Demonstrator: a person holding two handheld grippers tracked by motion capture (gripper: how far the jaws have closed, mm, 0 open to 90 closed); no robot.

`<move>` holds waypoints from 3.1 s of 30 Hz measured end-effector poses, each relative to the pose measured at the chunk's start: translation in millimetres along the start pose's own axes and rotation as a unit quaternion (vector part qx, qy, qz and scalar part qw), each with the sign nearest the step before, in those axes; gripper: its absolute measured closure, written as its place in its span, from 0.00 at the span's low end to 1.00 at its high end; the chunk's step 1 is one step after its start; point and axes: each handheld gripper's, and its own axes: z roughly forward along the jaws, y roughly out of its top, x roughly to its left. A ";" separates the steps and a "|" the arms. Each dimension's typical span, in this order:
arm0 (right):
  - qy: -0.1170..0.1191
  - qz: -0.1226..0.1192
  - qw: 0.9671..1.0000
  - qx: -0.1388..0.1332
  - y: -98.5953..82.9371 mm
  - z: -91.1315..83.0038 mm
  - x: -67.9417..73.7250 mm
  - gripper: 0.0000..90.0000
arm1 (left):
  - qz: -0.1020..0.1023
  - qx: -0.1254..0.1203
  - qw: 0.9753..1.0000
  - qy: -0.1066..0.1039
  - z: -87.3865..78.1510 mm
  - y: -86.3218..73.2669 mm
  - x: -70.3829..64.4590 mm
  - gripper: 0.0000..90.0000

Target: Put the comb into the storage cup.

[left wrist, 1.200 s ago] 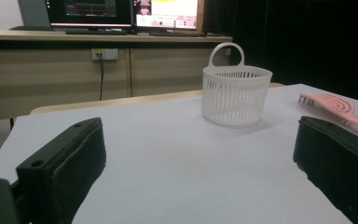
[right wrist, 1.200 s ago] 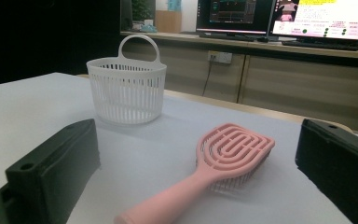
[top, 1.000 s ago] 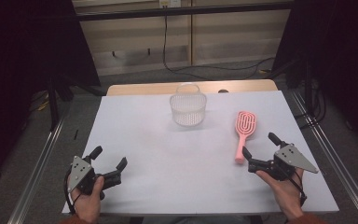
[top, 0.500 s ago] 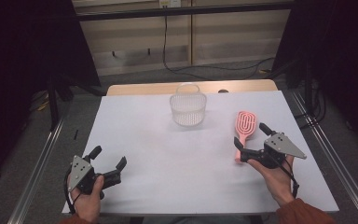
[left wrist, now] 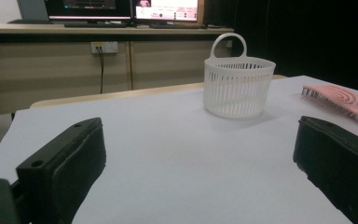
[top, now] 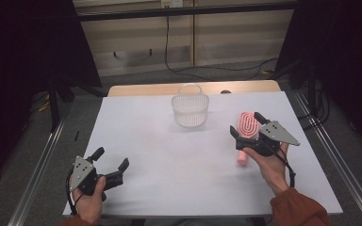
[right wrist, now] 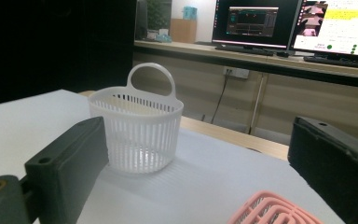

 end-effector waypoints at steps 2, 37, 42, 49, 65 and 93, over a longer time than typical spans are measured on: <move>-0.002 -0.018 1.000 0.006 -1.8 2.8 -0.1 0.07 | 0.007 0.001 1.000 -0.003 -0.6 0.7 0.1 0.03; 0.097 0.026 0.993 0.055 -0.9 1.7 -6.0 1.00 | 0.009 -0.013 1.000 -0.018 -0.4 3.9 -5.9 0.03; 0.107 0.044 0.990 0.081 2.7 0.8 -5.4 1.00 | 0.005 -0.009 1.000 -0.015 -0.1 3.4 -4.3 0.03; 0.117 0.046 0.983 0.131 2.2 2.9 -5.9 1.00 | 0.004 -0.008 1.000 -0.016 0.4 3.1 -4.8 0.03; 0.138 0.084 0.957 0.240 5.8 6.3 -4.9 1.00 | 0.002 -0.008 1.000 -0.014 -1.2 3.2 -2.4 0.03; 0.141 0.076 0.922 0.351 -15.2 12.0 1.2 1.00 | -0.003 -0.007 1.000 -0.017 0.6 3.7 -1.7 0.03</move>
